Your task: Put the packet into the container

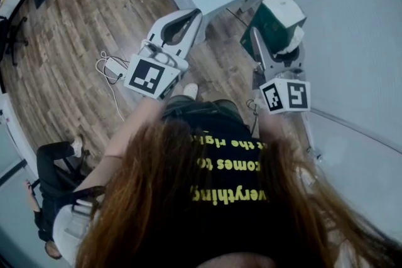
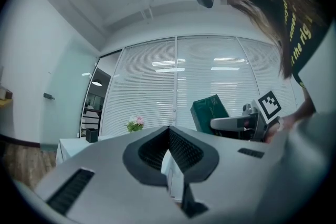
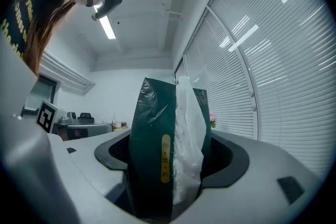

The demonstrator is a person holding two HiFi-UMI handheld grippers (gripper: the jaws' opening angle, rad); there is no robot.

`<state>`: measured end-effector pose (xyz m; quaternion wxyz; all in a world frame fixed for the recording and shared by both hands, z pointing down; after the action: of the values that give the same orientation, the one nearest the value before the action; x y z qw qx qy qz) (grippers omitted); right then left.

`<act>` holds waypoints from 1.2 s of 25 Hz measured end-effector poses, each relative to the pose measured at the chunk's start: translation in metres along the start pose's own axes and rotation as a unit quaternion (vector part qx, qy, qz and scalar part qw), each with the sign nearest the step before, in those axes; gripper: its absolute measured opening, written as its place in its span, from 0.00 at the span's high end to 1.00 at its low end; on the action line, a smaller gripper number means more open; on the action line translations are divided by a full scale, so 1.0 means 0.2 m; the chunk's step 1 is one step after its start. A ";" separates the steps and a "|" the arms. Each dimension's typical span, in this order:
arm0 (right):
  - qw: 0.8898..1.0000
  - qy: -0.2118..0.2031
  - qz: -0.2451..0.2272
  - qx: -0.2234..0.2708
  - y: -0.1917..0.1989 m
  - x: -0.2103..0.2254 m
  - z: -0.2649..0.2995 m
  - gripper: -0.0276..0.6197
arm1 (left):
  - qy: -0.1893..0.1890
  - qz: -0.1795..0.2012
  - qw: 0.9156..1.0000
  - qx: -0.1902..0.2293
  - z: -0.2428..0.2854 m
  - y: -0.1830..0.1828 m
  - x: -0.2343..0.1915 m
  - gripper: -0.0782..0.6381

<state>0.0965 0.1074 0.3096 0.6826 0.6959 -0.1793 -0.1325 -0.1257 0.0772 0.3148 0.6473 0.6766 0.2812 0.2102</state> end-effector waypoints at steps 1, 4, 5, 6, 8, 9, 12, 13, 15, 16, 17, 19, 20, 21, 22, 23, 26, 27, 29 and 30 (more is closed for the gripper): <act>1.000 0.001 0.002 -0.002 0.00 0.01 0.01 0.37 | -0.003 -0.002 1.000 -0.003 0.02 0.00 -0.01 0.89; 1.000 0.006 0.008 -0.006 0.01 0.06 0.03 0.37 | -0.009 -0.007 1.000 -0.012 0.06 0.01 -0.03 0.89; 1.000 0.008 0.009 -0.007 0.01 0.08 0.04 0.37 | -0.011 -0.008 1.000 -0.015 0.07 0.01 -0.03 0.89; 1.000 0.008 0.011 -0.008 0.01 0.10 0.05 0.37 | -0.013 -0.008 1.000 -0.019 0.09 0.01 -0.03 0.89; 1.000 0.008 0.015 -0.010 0.02 0.15 0.06 0.37 | -0.014 -0.007 1.000 -0.020 0.12 0.01 -0.03 0.89; 1.000 0.006 0.017 -0.010 0.02 0.18 0.07 0.37 | -0.014 -0.007 1.000 -0.017 0.14 0.01 -0.03 0.89; 1.000 -0.003 0.021 -0.009 0.02 0.26 0.10 0.37 | -0.019 -0.006 1.000 -0.011 0.20 0.02 -0.01 0.89; 1.000 -0.007 0.022 -0.009 0.02 0.28 0.10 0.37 | -0.022 -0.006 1.000 -0.010 0.22 0.03 0.00 0.89; 1.000 -0.015 0.021 -0.007 0.01 0.33 0.11 0.37 | -0.030 -0.006 1.000 -0.006 0.26 0.02 0.03 0.89; 1.000 -0.020 0.020 -0.004 0.00 0.36 0.11 0.37 | -0.033 -0.005 0.999 -0.004 0.29 0.02 0.05 0.89; 1.000 -0.023 0.020 -0.001 -0.01 0.40 0.12 0.37 | -0.036 -0.002 0.999 -0.002 0.32 0.01 0.07 0.89; 0.999 -0.029 0.018 0.004 -0.03 0.46 0.12 0.37 | -0.041 0.002 0.999 0.001 0.38 0.00 0.10 0.89; 0.999 -0.031 0.018 0.006 -0.04 0.48 0.11 0.37 | -0.042 0.003 0.999 0.005 0.40 -0.01 0.12 0.89; 0.999 -0.034 0.018 0.007 -0.05 0.50 0.11 0.37 | -0.042 0.003 0.999 0.008 0.41 -0.02 0.13 0.89; 0.999 -0.036 0.018 0.007 -0.06 0.51 0.11 0.37 | -0.044 0.004 0.999 0.011 0.42 -0.03 0.15 0.89; 0.999 -0.039 0.019 0.008 -0.07 0.53 0.10 0.37 | -0.046 0.006 0.999 0.013 0.43 -0.04 0.16 0.89; 0.999 -0.047 0.021 0.011 -0.07 0.59 0.10 0.37 | -0.059 0.012 0.998 0.013 0.48 -0.05 0.19 0.89; 0.998 -0.051 0.022 0.011 -0.07 0.62 0.09 0.37 | -0.063 0.013 0.998 0.013 0.50 -0.05 0.21 0.89; 0.998 -0.060 0.023 0.010 -0.07 0.67 0.09 0.37 | -0.066 0.013 0.998 0.017 0.53 -0.04 0.24 0.89; 0.998 -0.065 0.023 0.008 -0.06 0.69 0.09 0.37 | -0.065 0.013 0.998 0.020 0.55 -0.04 0.26 0.89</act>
<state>0.2132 0.0323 0.3049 0.6669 0.6868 -0.2402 -0.1604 -0.0173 0.0279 0.2951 0.6478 0.7053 0.2335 0.1685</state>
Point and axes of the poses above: the fingertips, and each gripper's own axes: z forward along the fingers, x to its right, y out of its underside, the point moved 6 cm from there along -z, backward along the fingers, and after that the axes turned 7 degrees about -y, right-handed, at the moved point
